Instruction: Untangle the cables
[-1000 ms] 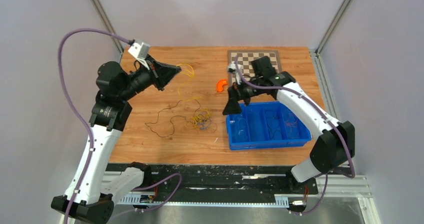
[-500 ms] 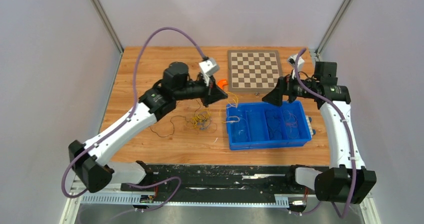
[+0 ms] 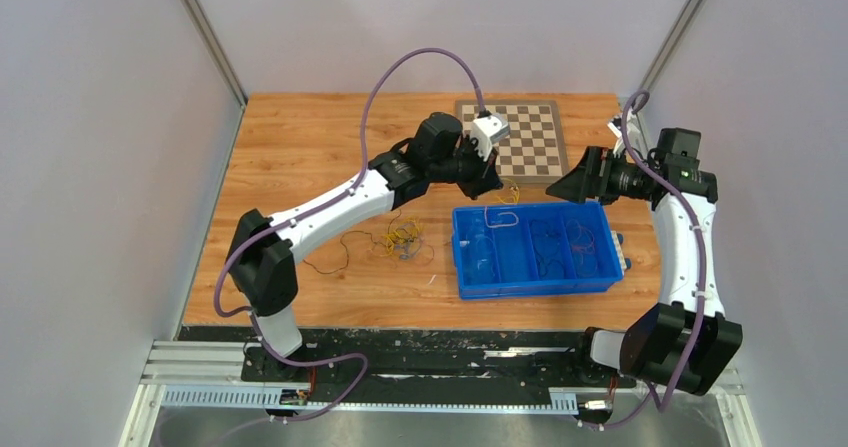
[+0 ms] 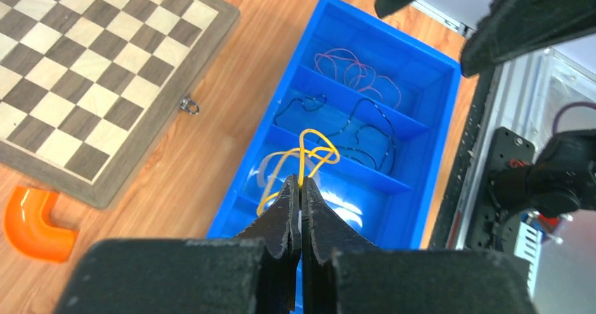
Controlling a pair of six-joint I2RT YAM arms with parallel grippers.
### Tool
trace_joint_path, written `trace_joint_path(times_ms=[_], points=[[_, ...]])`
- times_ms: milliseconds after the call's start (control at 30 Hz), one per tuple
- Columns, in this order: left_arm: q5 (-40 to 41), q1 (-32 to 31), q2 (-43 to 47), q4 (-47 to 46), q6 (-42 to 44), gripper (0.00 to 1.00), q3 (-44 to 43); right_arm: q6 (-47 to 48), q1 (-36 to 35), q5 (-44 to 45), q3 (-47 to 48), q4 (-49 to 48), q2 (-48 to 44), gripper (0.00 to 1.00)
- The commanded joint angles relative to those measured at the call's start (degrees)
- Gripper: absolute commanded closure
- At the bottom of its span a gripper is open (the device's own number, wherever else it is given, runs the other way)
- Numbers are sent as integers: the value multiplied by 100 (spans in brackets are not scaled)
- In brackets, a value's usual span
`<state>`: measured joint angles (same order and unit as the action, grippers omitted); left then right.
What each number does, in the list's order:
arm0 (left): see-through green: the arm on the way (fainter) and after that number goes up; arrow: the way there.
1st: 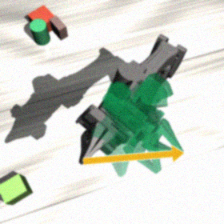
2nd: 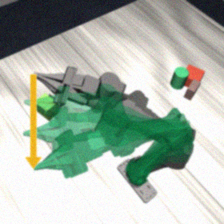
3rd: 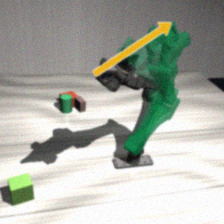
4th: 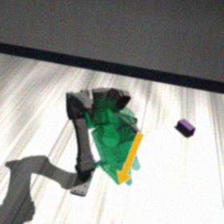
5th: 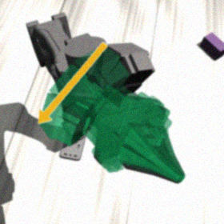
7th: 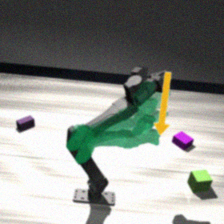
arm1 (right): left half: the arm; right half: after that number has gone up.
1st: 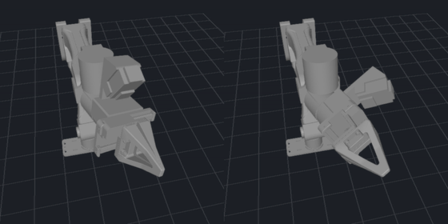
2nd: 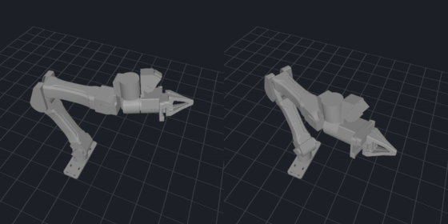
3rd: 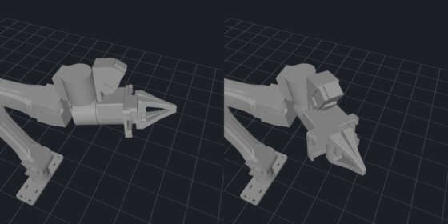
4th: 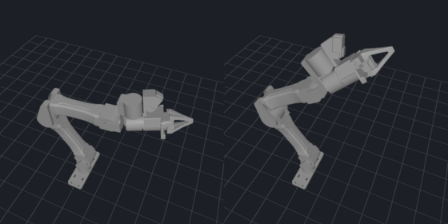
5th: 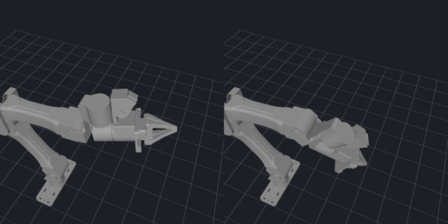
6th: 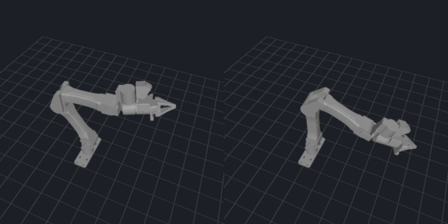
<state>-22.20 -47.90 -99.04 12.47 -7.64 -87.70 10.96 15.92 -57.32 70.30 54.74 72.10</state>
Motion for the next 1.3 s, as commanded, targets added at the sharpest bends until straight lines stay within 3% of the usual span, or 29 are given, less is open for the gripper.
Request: trace_joint_path(times_ms=[0,367,633,700,800,933,1067,1267], points=[[428,-82,-373,-207,-100,100,-565,-113,172,-538,72,53,156,0],[1540,-593,-1174,-235,98,100,-274,196,331,-690,145,217,114,0],[1383,-720,-1210,-230,-361,98,17,249,342,-822,89,283,180,0],[1306,-770,-1225,-193,-387,87,27,249,344,-848,88,291,183,0],[1169,-788,-1174,11,-333,53,-56,268,342,-858,97,316,162,0],[1004,-736,-569,429,-156,27,-81,301,337,-968,168,305,145,0],[355,-397,409,1184,3,17,103,279,158,-1089,264,232,227,1],[-1391,1496,1899,2219,821,20,1402,111,-1114,-283,90,-341,222,3]])
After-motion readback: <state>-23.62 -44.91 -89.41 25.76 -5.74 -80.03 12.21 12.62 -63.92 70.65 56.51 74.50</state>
